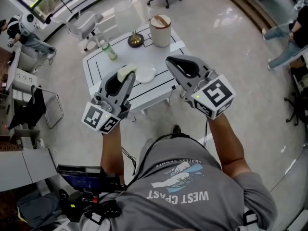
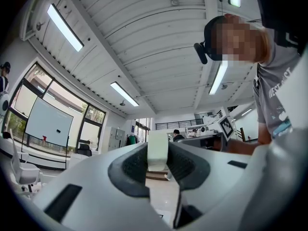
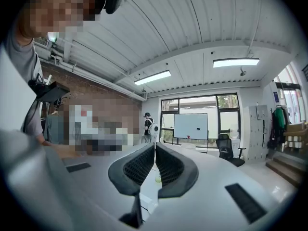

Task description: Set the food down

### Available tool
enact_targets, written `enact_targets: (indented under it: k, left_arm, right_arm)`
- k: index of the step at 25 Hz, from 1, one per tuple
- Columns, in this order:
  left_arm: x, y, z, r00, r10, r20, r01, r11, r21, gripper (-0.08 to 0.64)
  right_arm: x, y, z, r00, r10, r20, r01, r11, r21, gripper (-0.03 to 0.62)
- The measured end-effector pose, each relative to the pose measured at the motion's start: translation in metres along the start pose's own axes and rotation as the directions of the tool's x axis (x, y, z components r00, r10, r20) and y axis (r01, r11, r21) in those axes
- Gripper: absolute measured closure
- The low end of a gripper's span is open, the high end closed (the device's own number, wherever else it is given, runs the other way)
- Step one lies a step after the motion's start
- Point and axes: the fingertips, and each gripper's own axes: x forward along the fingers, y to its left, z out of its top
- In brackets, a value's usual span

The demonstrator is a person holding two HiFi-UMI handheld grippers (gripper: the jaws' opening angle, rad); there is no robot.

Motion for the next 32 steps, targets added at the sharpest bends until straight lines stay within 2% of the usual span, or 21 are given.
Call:
enact_targets:
  k: [4, 7, 22, 26, 32]
  left_arm:
    - [0.011, 0.000, -0.009, 0.999, 0.029, -0.017, -0.029, 1.000, -0.007, 0.457]
    - [0.021, 0.000, -0.015, 0.999, 0.024, -0.033, -0.024, 1.000, -0.020, 0.456]
    - [0.050, 0.065, -0.050, 0.995, 0.027, -0.091, -0.036, 0.994, -0.099, 0.456]
    - [0.044, 0.086, -0.071, 0.987, 0.047, -0.151, -0.067, 0.990, -0.126, 0.456]
    - [0.052, 0.112, -0.117, 0.975, 0.034, -0.219, -0.069, 0.985, -0.155, 0.457]
  right_arm:
    - [0.001, -0.013, -0.004, 1.000, 0.027, -0.009, -0.027, 1.000, 0.006, 0.584]
    - [0.000, -0.022, -0.007, 1.000, 0.024, -0.019, -0.023, 1.000, 0.018, 0.584]
    - [0.030, -0.059, -0.021, 0.997, -0.024, -0.080, 0.029, 0.998, 0.059, 0.583]
    - [0.048, -0.058, -0.027, 0.996, -0.007, -0.092, 0.015, 0.995, 0.097, 0.583]
    - [0.065, -0.069, -0.050, 0.995, -0.019, -0.098, 0.031, 0.992, 0.121, 0.584]
